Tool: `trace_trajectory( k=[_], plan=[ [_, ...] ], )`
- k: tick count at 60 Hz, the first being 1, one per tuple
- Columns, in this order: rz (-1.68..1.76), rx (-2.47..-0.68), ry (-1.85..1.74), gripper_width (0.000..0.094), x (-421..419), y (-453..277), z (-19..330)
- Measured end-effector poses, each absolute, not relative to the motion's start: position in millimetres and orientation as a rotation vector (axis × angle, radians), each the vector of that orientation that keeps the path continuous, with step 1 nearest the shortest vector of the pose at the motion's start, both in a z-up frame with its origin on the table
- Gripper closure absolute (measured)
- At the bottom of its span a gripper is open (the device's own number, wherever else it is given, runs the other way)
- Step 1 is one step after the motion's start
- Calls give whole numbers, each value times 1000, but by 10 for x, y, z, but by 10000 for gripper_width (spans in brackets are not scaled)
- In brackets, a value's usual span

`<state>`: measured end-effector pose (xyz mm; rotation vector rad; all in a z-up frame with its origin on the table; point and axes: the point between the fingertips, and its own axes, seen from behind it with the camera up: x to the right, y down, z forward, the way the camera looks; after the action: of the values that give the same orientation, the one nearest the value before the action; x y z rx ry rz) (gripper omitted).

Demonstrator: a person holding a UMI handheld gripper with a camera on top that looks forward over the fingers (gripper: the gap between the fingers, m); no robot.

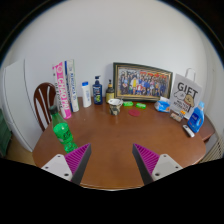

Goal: Pour water

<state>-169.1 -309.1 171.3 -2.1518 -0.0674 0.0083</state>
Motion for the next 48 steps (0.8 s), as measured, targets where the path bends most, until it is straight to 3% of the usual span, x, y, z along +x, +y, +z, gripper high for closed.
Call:
trace_trajectory(
  k=[19, 35, 42, 45, 48],
  plan=[
    [173, -2092, -103, 76, -3215, -2843, 1251],
    [126, -2009, -79, 116, -3645, -2197, 899],
    [92, -1994, -54, 253, -3664, -2041, 789],
    [77, -1985, -63, 422, -3672, -2008, 767],
    [71, -1963, -72, 449, -3671, -1991, 753]
  ],
)
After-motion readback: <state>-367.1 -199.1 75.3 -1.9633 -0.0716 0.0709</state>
